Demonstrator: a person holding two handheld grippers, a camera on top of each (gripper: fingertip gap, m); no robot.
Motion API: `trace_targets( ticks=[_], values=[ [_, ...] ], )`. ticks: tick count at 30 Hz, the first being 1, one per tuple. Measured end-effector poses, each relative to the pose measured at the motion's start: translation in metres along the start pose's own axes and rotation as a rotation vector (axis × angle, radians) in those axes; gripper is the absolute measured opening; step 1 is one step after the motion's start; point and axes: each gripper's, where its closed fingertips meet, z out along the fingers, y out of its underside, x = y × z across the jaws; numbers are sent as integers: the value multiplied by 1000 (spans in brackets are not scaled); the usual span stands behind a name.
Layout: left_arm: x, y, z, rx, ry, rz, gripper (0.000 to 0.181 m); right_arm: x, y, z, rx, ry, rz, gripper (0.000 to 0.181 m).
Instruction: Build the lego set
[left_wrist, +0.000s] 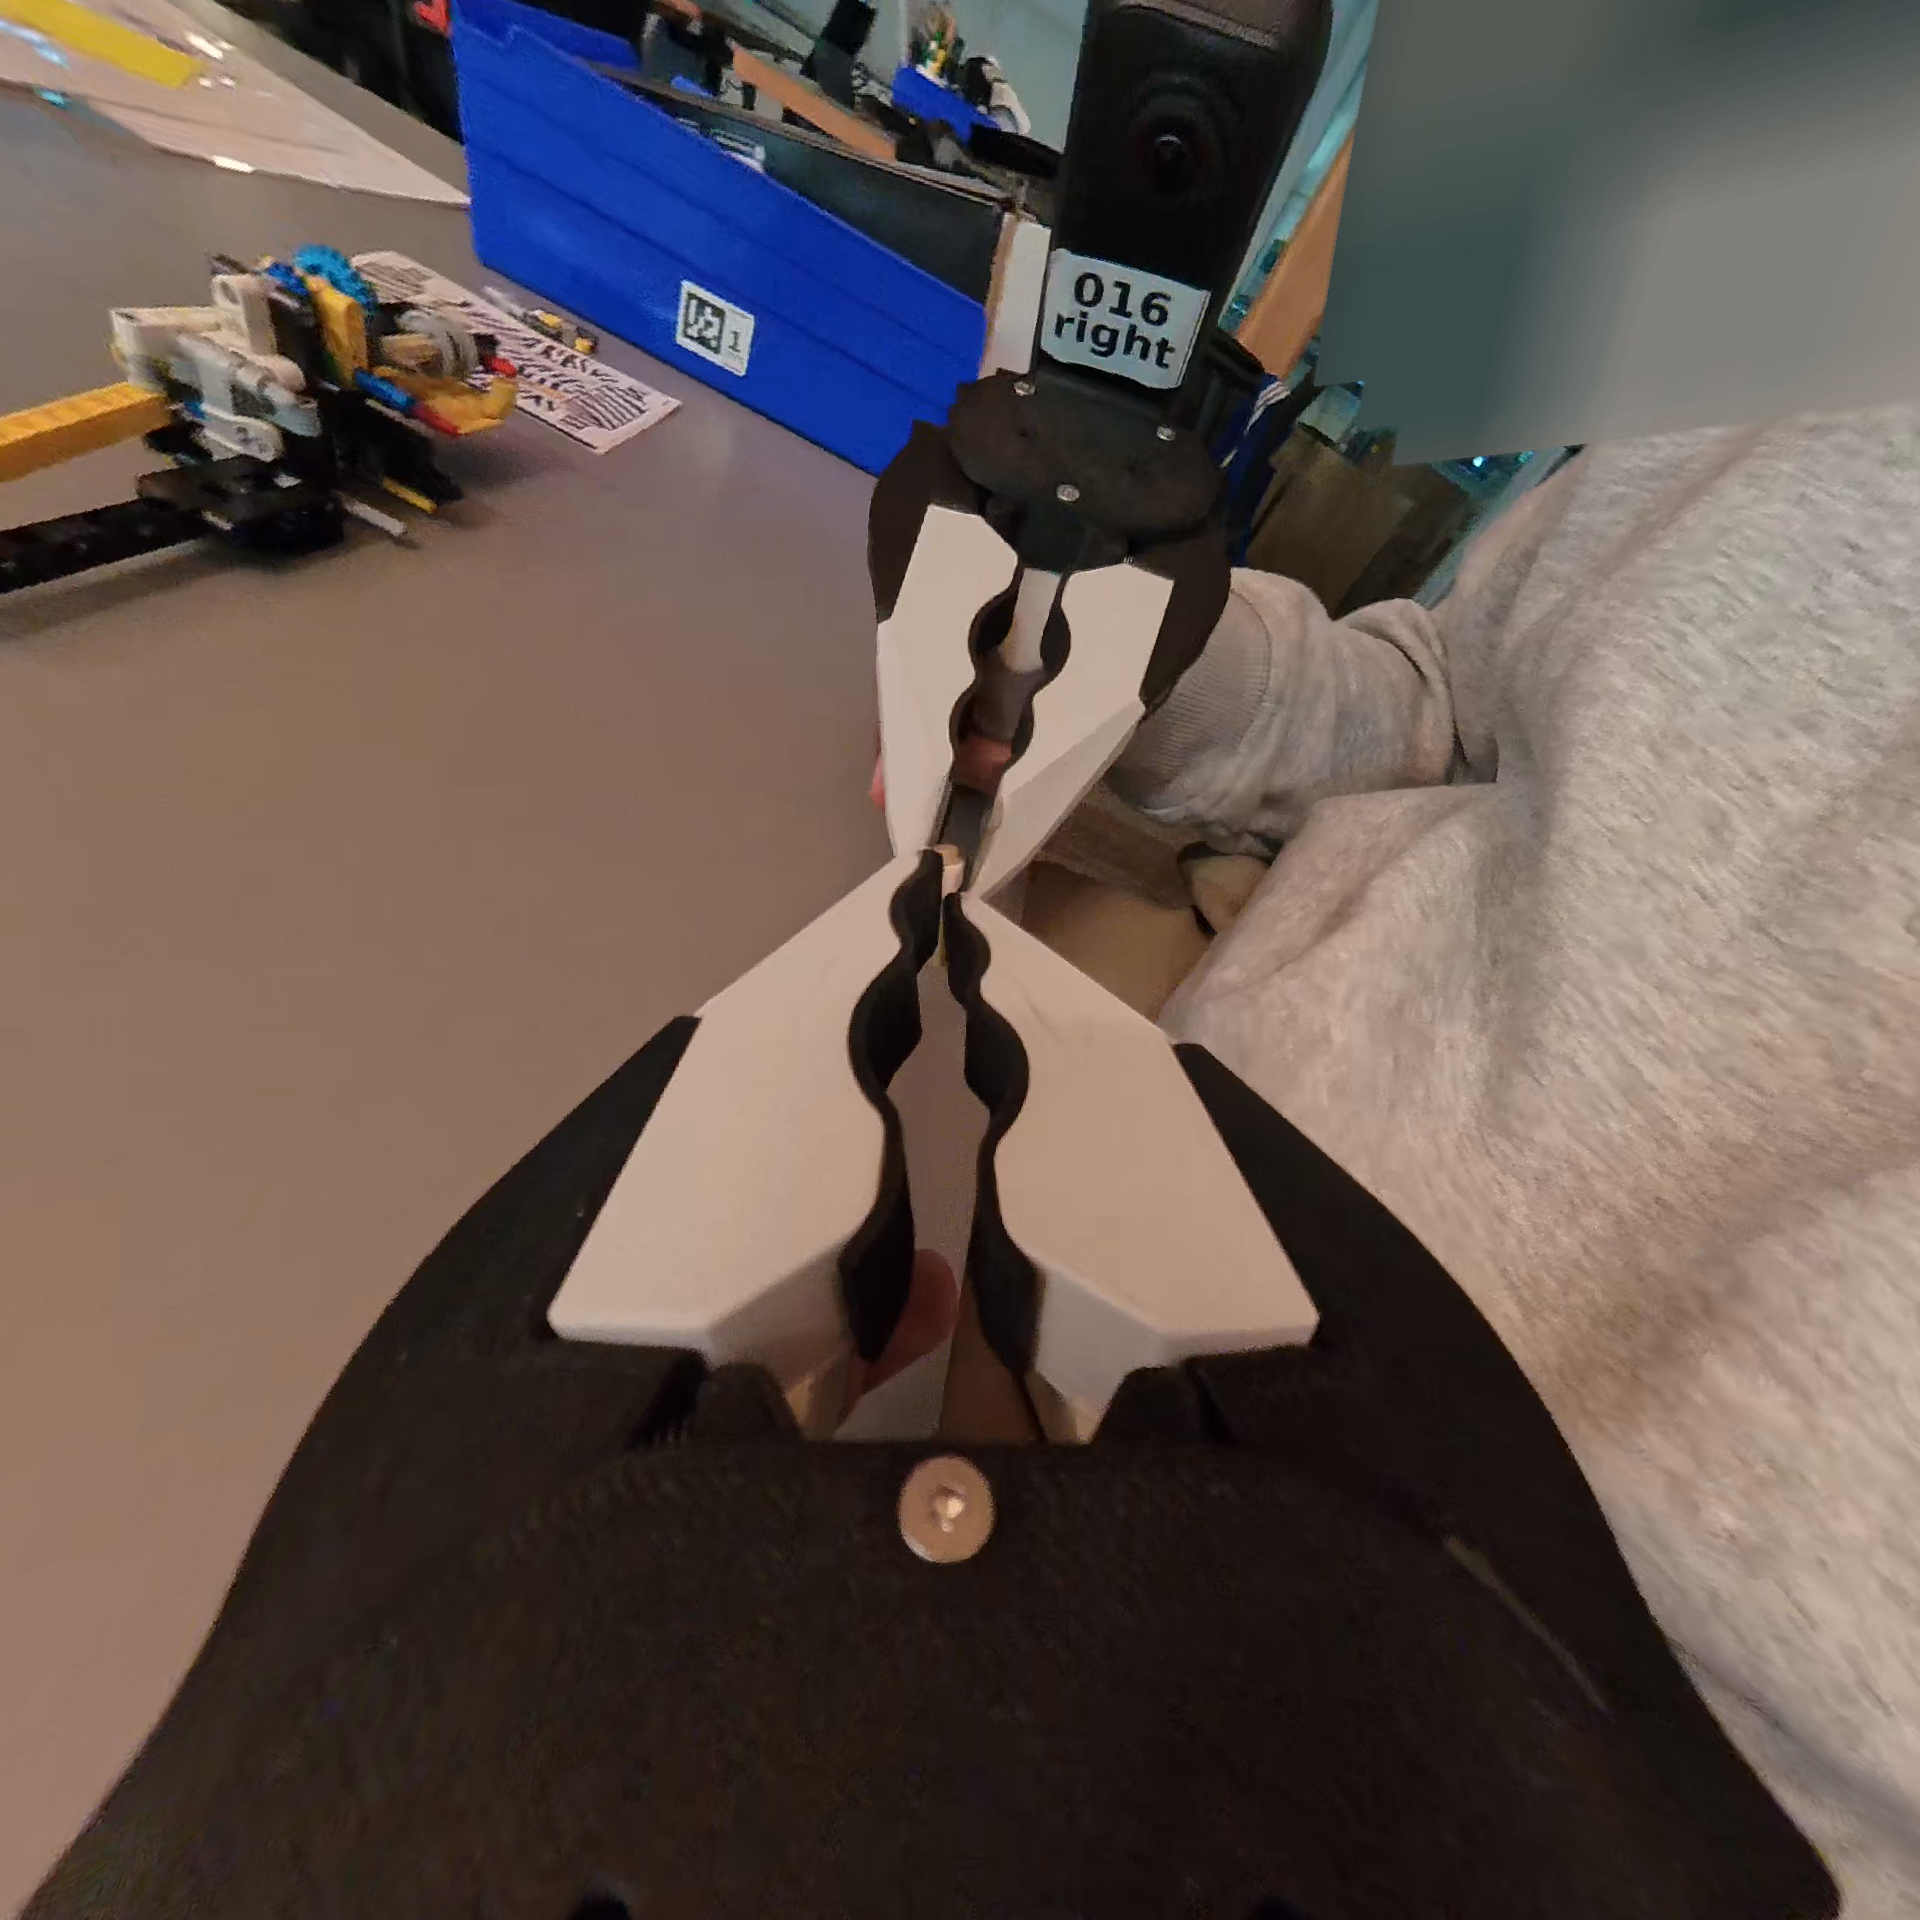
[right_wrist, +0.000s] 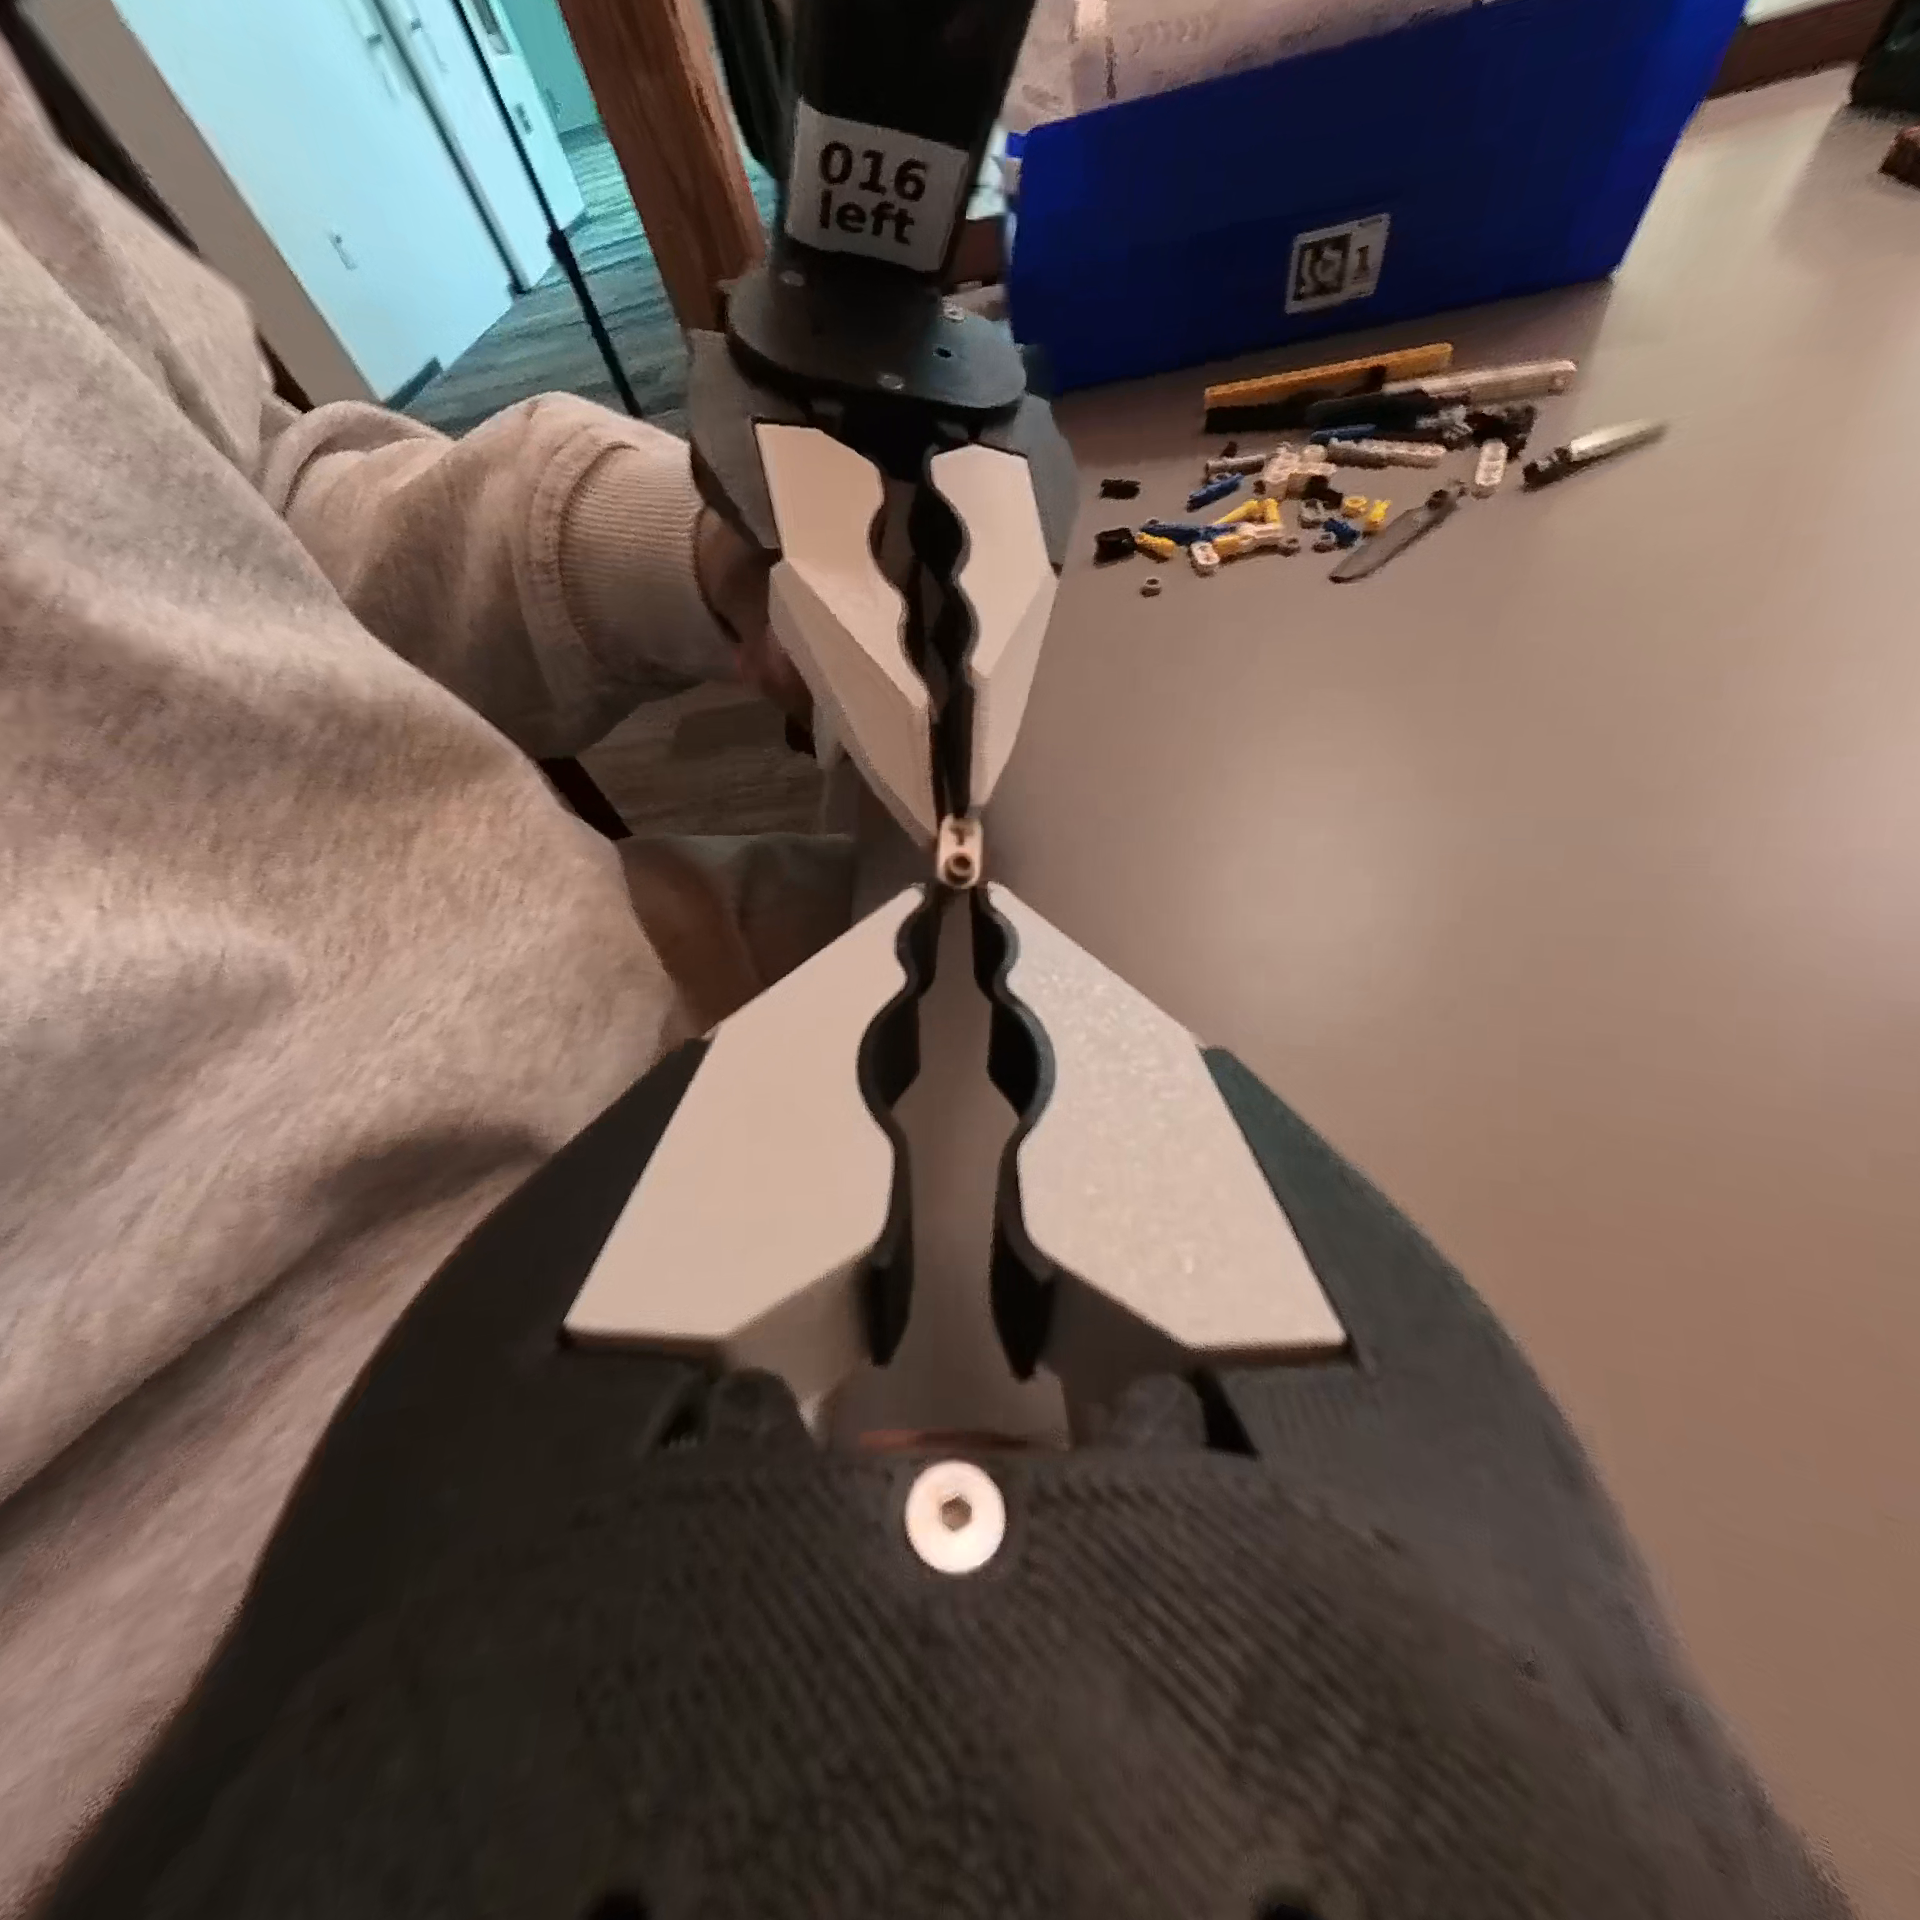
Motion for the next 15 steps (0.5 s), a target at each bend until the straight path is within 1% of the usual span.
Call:
trace_targets(
  ticks=[4, 12, 15],
  values=[
    [-4, -3, -3, 20, -4, -31, 0, 8, 5, 0, -23, -15, 158, 3],
    [-7, -3, -3, 23, -25, -35, 1, 10, 5, -1, -21, -10, 178, 3],
    [-6, -9, -6, 59, -31, -8, 6, 14, 4, -3, -8, -2, 201, 3]
  ],
)
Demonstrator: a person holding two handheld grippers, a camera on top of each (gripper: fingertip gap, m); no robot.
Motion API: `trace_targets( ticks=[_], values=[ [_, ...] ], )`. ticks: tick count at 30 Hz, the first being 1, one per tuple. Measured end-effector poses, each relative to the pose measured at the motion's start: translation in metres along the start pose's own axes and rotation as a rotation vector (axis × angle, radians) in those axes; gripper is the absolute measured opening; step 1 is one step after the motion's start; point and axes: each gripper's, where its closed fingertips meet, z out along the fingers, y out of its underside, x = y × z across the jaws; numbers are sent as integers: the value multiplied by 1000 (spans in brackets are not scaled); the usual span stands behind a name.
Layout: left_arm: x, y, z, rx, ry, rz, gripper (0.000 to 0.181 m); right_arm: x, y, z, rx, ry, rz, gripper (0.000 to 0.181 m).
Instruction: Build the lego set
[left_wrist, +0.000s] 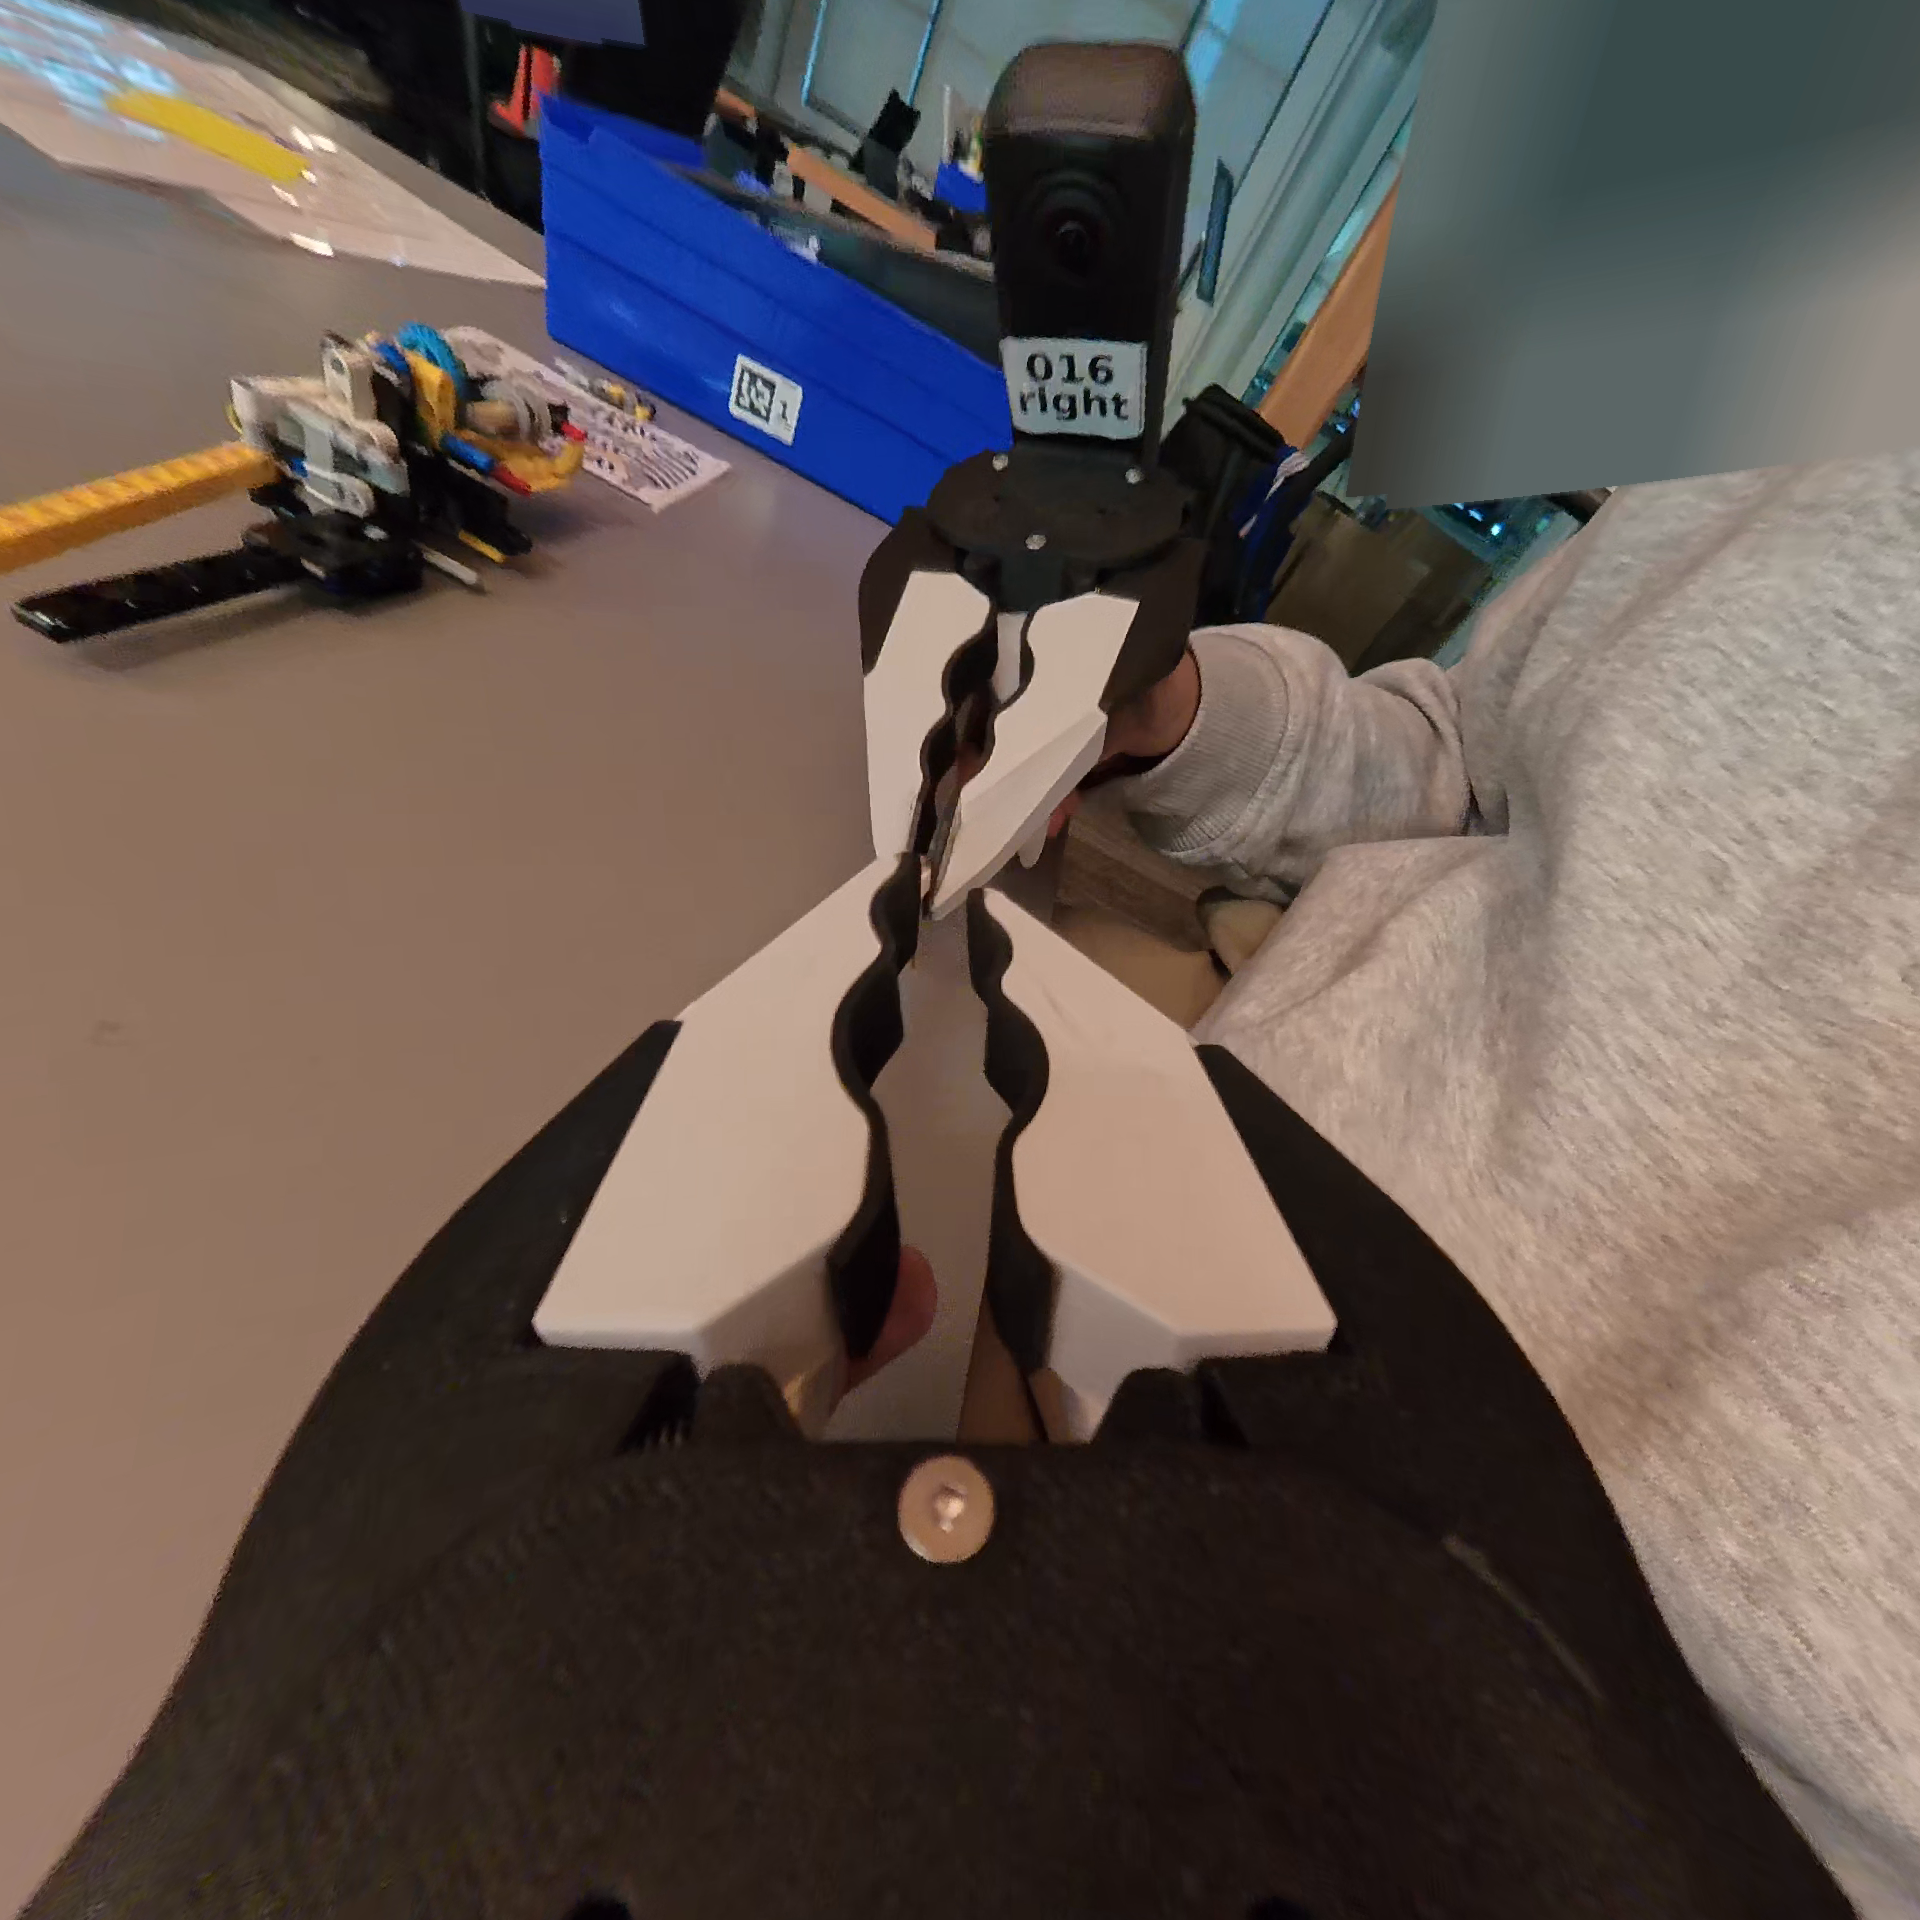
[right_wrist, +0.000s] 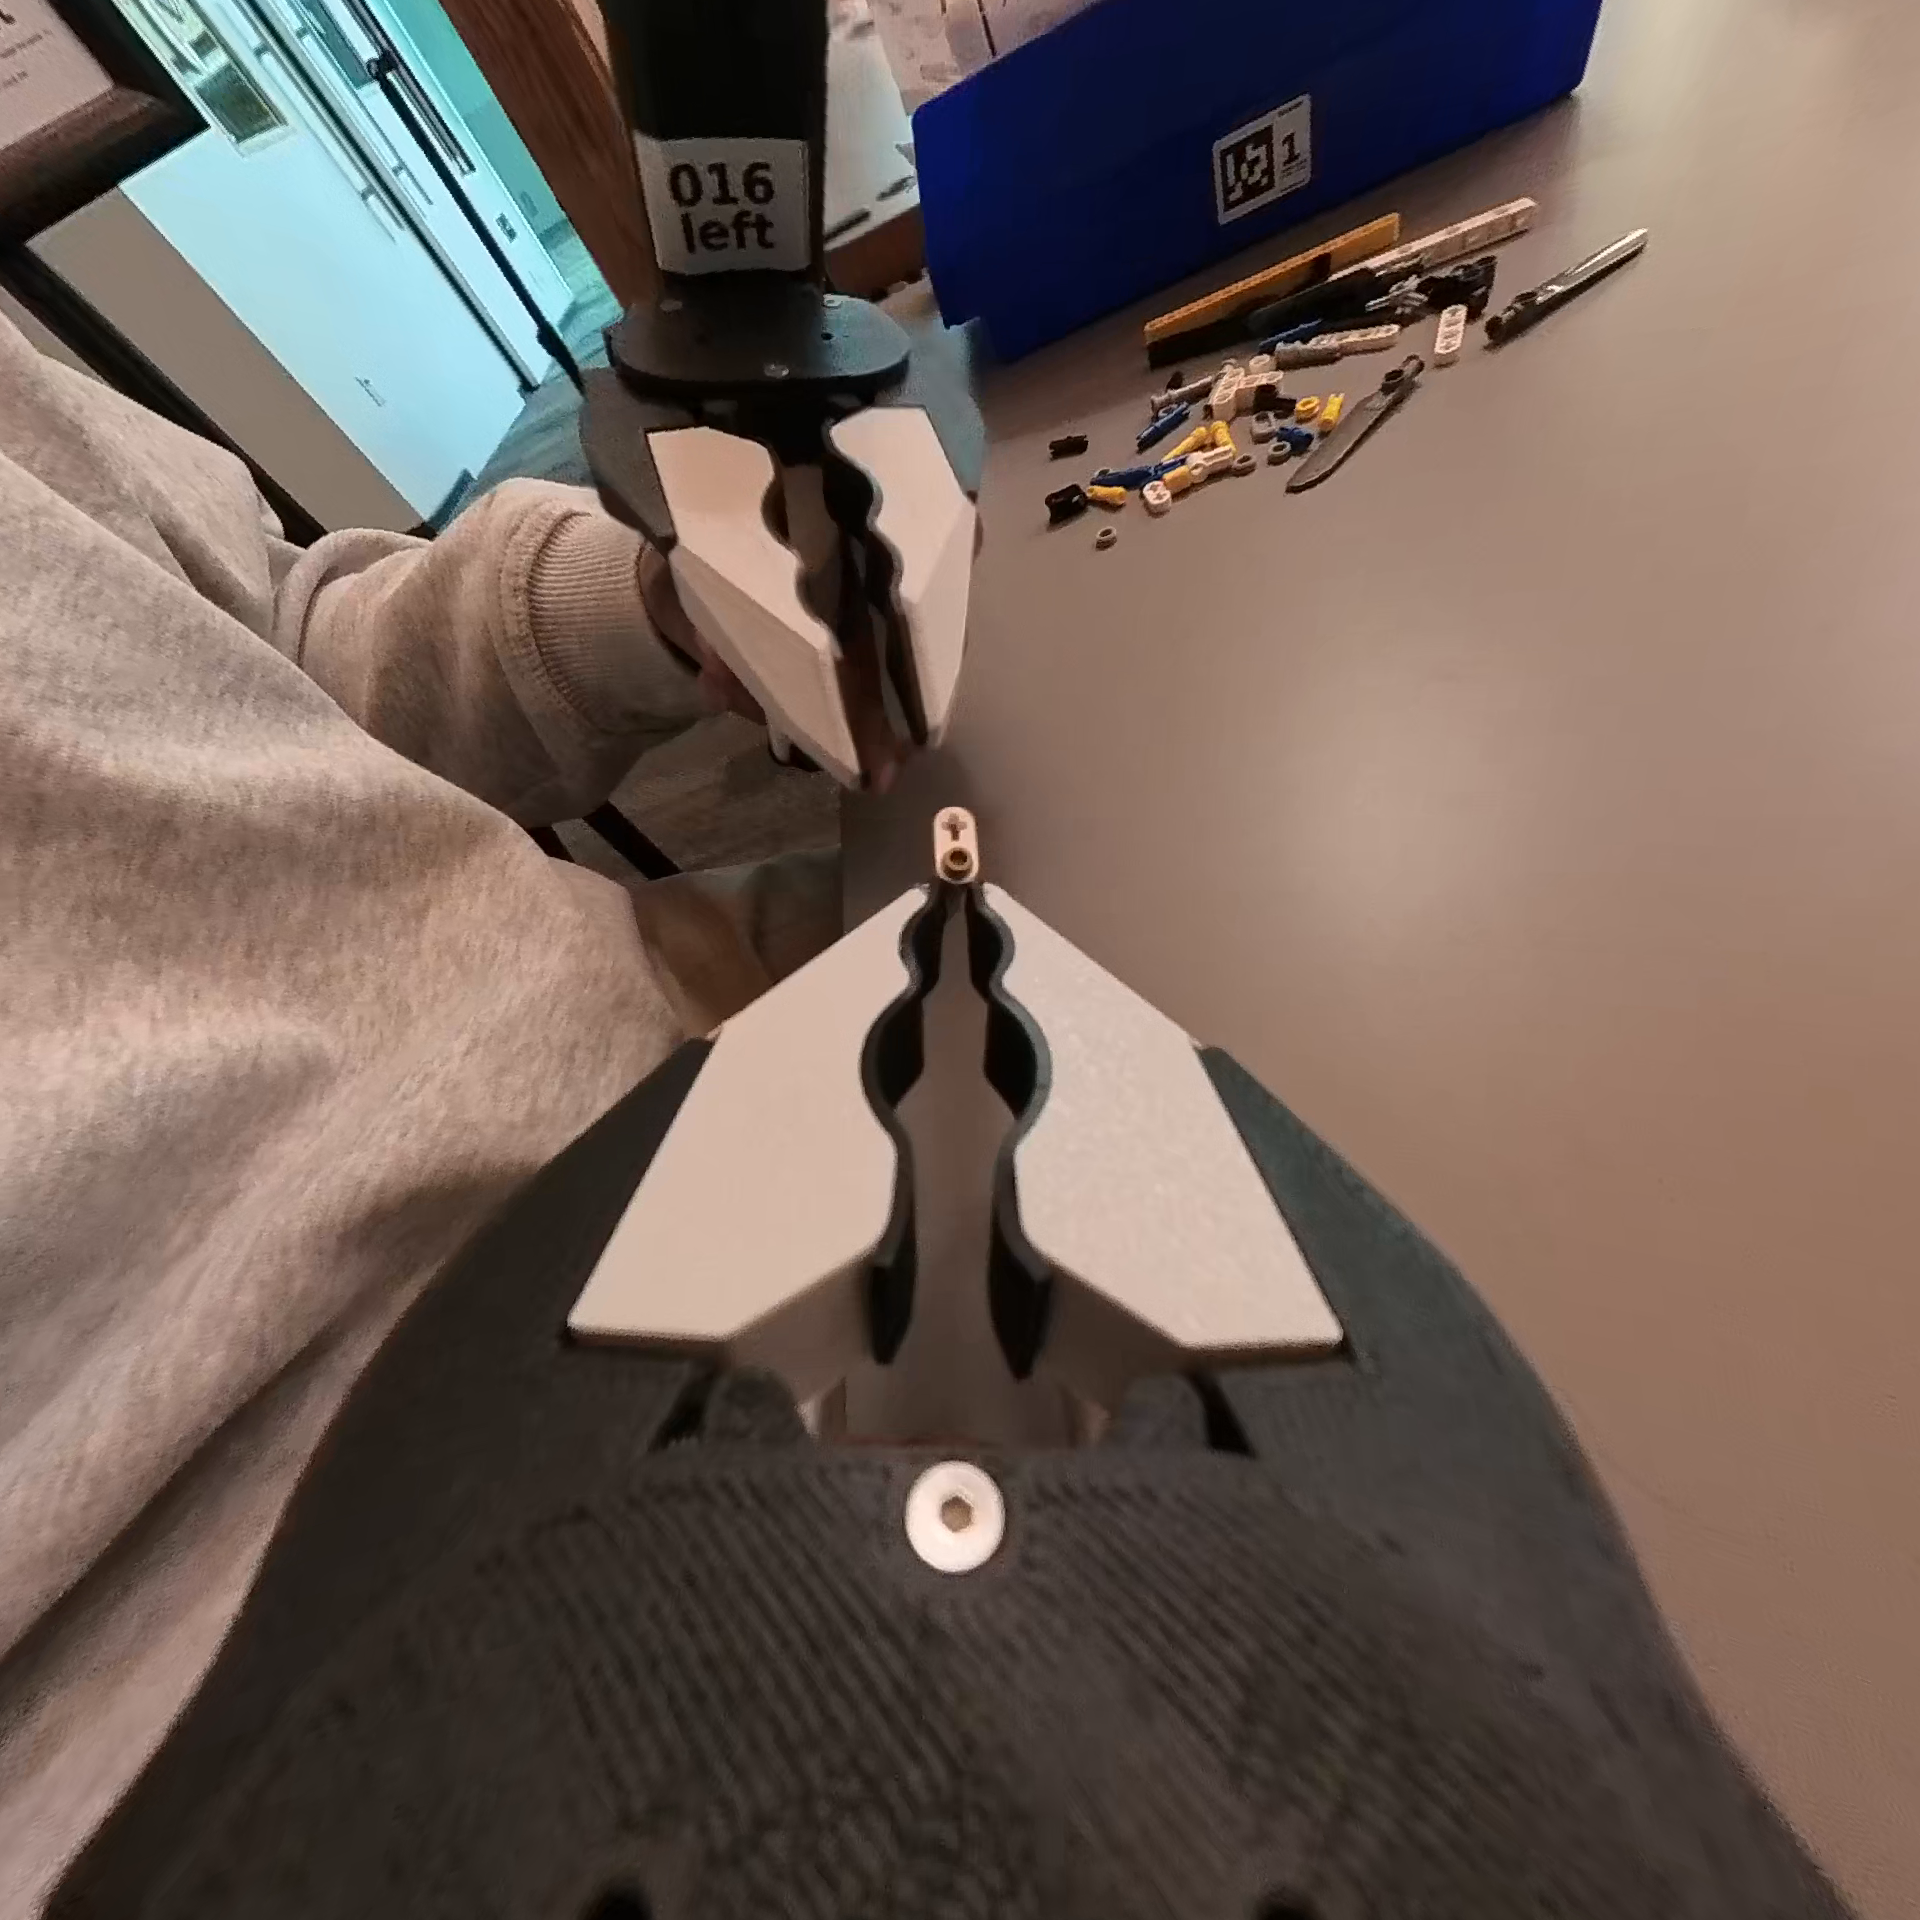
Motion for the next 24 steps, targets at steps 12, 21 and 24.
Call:
trace_targets(
  ticks=[12, 21, 24],
  values=[
    [-8, 15, 9, -150, -188, 258, 8, -4, -2, -3, 30, -109, 169, 0],
    [-35, -9, -12, 16, -265, 58, 0, -2, 2, -1, -3, -51, 99, 0],
    [-39, -15, -17, 62, -273, 42, 0, -1, 4, 1, -25, -32, 74, 0]
  ],
)
